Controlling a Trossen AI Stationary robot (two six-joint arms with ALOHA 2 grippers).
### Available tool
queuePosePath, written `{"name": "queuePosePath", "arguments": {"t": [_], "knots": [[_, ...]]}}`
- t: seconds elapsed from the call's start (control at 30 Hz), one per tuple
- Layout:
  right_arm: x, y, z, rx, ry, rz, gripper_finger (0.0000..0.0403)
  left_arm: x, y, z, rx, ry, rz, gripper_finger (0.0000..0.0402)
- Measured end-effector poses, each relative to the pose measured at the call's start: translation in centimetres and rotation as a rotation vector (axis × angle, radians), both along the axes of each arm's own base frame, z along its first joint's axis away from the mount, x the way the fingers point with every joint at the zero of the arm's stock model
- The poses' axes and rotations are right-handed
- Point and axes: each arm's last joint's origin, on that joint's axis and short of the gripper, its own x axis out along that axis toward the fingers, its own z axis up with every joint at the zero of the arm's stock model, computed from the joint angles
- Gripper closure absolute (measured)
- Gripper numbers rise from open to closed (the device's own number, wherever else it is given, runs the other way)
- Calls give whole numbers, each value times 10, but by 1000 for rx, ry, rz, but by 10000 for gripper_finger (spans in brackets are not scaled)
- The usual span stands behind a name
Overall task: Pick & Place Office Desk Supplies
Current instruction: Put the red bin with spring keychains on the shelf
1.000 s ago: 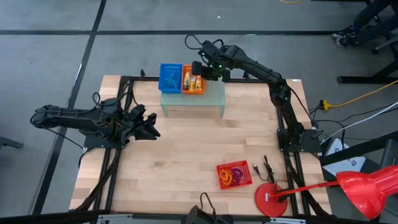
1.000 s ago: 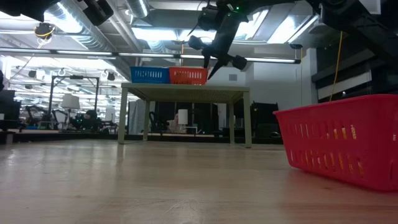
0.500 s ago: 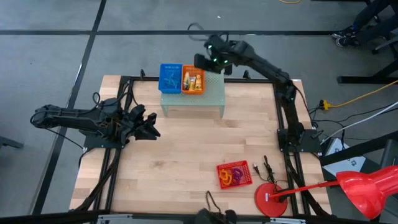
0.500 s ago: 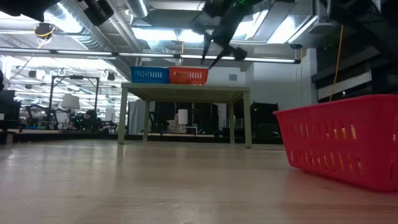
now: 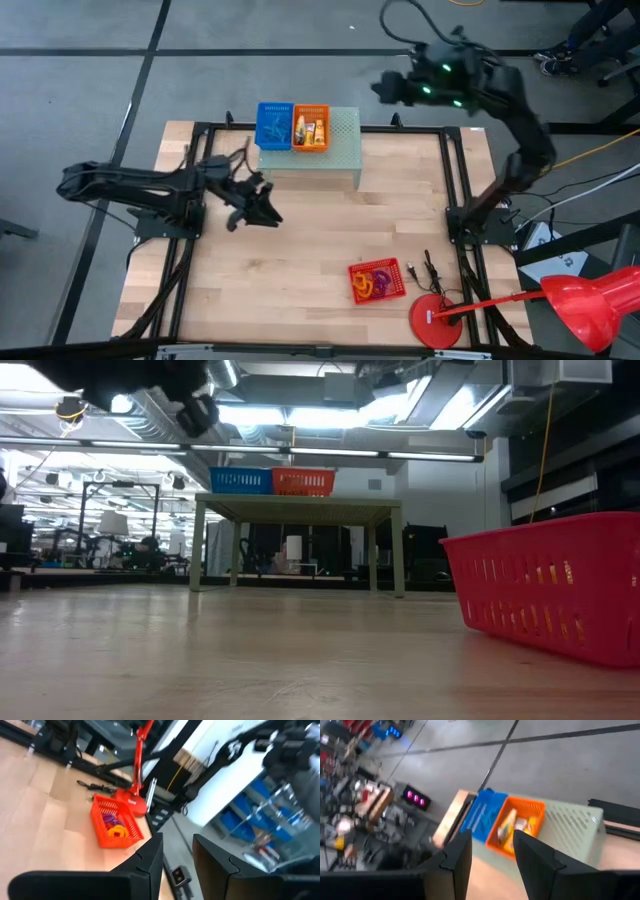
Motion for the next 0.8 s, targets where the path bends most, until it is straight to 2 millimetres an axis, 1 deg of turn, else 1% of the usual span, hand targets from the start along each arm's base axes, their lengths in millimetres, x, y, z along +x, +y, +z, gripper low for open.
{"name": "queuePosePath", "arguments": {"t": [0.1,0.17,0.23,0.27,0.33,0.43,0.5,0.57,0.6,0.7,0.8], "knots": [[-21,23,5,-19,61,61,256,22,1,-2,49,53,-15,302],[-32,39,1,-15,153,123,256,37,1,-1,92,92,-8,301],[-39,56,-8,32,267,170,256,50,0,2,134,127,12,301],[-39,62,-12,52,301,189,256,56,1,7,157,133,31,301],[-28,75,-18,26,321,281,256,67,1,19,211,149,59,301],[-19,91,-27,-64,383,355,256,79,-1,43,376,208,113,301],[-17,101,-37,-95,476,420,256,82,-5,61,528,258,155,301],[-8,112,-52,-105,532,507,256,85,-10,85,651,250,204,301],[-5,118,-59,-102,563,551,256,85,-12,98,684,234,232,301],[-2,136,-82,-137,682,700,256,81,-16,140,682,164,353,301],[5,157,-115,-250,848,872,256,69,-23,177,654,113,504,301]]}}
